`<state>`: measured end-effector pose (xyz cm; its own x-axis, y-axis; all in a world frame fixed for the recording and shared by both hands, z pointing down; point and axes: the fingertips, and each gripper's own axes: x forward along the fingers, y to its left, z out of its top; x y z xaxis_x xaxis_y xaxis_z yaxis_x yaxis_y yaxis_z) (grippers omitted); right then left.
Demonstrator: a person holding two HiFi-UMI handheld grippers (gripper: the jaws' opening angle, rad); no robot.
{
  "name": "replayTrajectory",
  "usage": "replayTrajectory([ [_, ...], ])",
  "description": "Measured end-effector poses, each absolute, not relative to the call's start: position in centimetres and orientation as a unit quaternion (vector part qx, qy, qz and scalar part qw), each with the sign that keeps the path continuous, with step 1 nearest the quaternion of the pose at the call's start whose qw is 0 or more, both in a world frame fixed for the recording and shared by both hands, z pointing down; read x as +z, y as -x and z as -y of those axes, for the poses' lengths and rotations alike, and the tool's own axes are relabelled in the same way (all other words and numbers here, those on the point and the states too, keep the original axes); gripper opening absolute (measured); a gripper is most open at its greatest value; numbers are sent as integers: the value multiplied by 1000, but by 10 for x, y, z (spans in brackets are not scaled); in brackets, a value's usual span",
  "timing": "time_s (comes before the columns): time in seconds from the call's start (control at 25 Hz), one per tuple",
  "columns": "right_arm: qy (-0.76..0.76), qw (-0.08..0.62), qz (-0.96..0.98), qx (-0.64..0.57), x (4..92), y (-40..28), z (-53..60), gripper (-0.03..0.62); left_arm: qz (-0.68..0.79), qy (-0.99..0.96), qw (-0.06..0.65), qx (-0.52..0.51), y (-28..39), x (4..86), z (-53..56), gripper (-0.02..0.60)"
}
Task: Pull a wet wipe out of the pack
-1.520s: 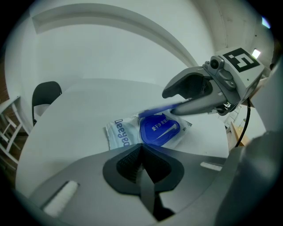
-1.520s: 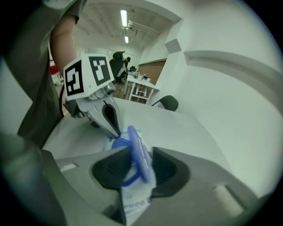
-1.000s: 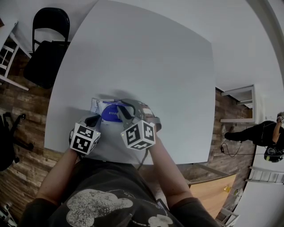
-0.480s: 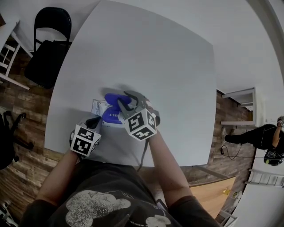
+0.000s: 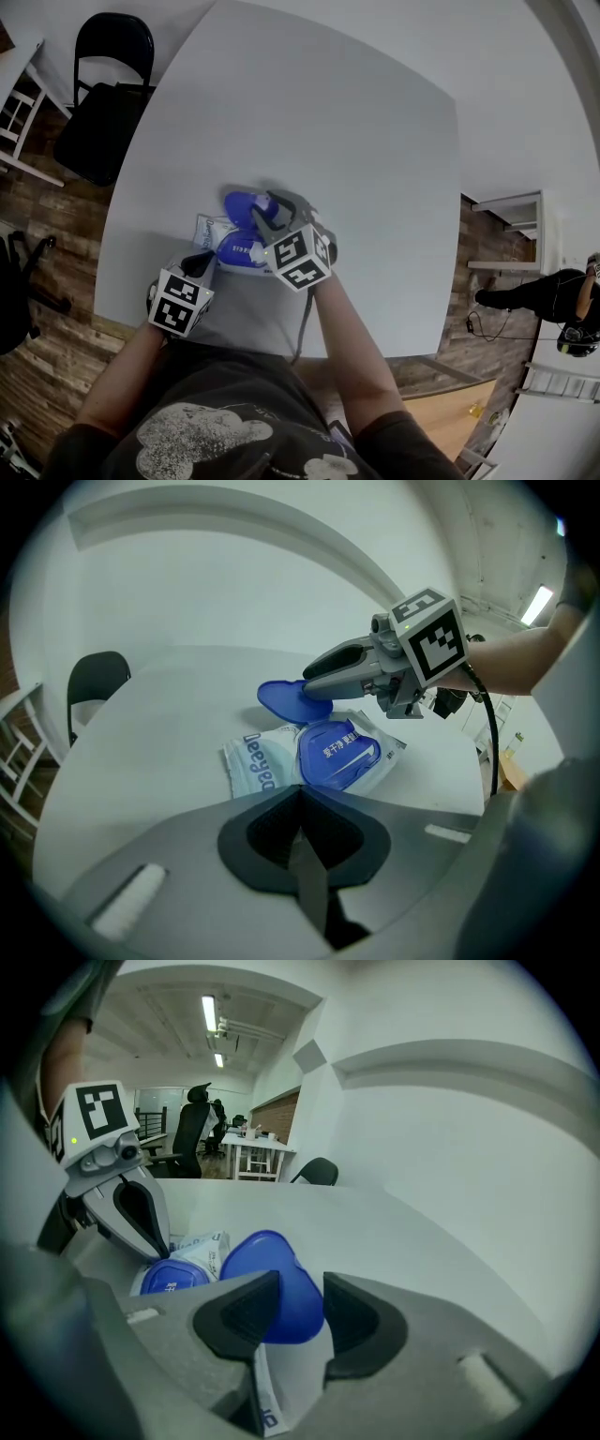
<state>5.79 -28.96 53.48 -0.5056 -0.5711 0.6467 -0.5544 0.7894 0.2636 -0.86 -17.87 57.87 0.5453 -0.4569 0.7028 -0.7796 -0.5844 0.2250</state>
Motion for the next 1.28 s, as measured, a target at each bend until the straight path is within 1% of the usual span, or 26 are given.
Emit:
replayTrajectory([
  [0.28, -331, 368, 869, 22, 544, -61, 292, 138, 367, -837, 270, 304, 8, 579, 178, 18],
  [0.76, -382, 296, 875, 21, 505, -68, 273, 137, 373, -841, 272, 283, 10, 573, 179, 18],
  [0.8, -390, 287, 875, 17, 501, -71, 271, 129, 374, -842, 268, 281, 10, 570, 179, 18],
  [0.96, -444, 239, 863, 13, 482, -88, 261, 21, 377, -853, 252, 256, 2, 550, 181, 18],
  [1.08, -477, 212, 853, 27, 472, -100, 253, 6, 371, -866, 239, 237, -11, 532, 178, 20],
  [1.12, -484, 206, 850, 31, 470, -104, 251, -1, 367, -869, 235, 233, -17, 528, 177, 27],
  [1.2, -495, 201, 845, 36, 468, -110, 245, -5, 360, -876, 224, 232, -28, 524, 174, 66],
  [1.28, -504, 196, 840, 41, 466, -114, 239, -5, 355, -880, 203, 240, -37, 525, 173, 128],
])
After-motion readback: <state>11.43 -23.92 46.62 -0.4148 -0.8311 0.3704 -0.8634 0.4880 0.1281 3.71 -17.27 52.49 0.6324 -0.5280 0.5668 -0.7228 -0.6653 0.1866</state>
